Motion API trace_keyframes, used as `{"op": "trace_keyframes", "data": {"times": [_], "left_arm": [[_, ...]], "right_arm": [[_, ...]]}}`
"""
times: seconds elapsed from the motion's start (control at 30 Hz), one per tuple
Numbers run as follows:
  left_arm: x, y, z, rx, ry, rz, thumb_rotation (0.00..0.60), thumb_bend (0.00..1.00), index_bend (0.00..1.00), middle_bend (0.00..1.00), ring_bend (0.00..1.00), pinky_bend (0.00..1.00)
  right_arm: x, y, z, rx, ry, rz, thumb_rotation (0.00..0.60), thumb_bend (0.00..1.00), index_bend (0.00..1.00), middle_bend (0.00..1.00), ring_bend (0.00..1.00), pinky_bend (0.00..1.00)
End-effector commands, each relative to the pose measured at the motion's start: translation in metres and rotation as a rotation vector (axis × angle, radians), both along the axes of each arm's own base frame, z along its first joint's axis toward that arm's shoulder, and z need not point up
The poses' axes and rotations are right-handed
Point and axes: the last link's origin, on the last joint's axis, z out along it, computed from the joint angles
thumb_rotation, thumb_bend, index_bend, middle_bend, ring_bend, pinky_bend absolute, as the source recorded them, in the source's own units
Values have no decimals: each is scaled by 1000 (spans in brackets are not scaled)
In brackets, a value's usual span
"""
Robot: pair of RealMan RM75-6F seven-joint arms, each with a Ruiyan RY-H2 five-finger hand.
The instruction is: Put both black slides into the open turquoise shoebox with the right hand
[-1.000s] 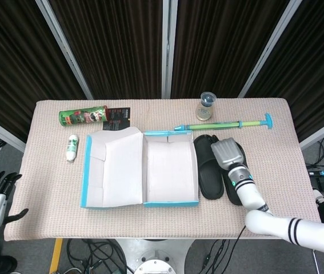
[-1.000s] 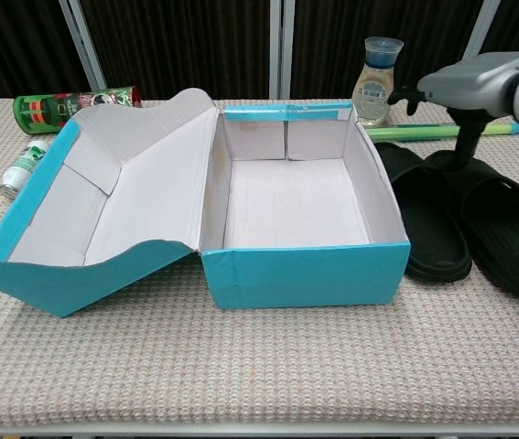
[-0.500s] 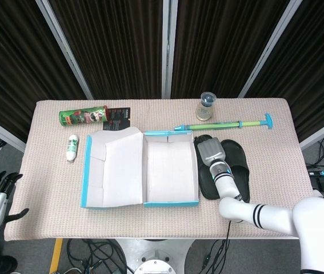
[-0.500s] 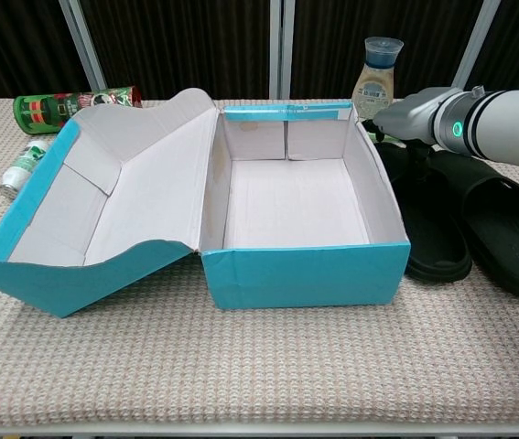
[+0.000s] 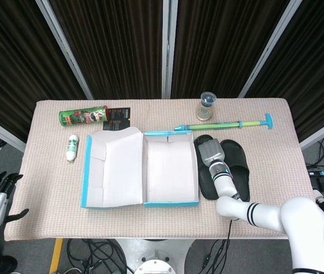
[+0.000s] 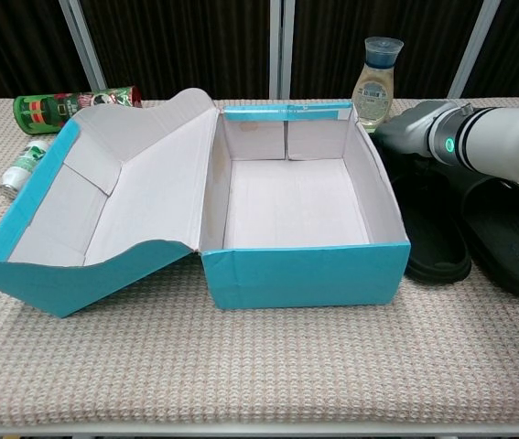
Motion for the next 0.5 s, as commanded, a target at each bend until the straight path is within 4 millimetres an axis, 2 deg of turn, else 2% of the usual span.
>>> {"op": "trace_keyframes", "data": {"times": [0.03,0.13,0.2,0.5], "left_arm": [[0,0,0,-3,2,2,600,28,165,120,41,20],[0,-1,1,-1,1,2,600,28,165,120,41,20],[0,-1,2,-1,3,2,600,28,165,120,41,20],[4,0,3,-8,13,-6,600,28,165,120,41,20]], "right_arm": [[0,-1,-3,-19,-21,34,600,224,160,334,664,899],[-2,-4,3,-61,-84,62,600,271,325,407,671,899],[-5,-6,10,-80,-137,64,600,278,391,429,674,899],[-19,-12,50,-144,-331,69,600,279,406,439,669,899]]}}
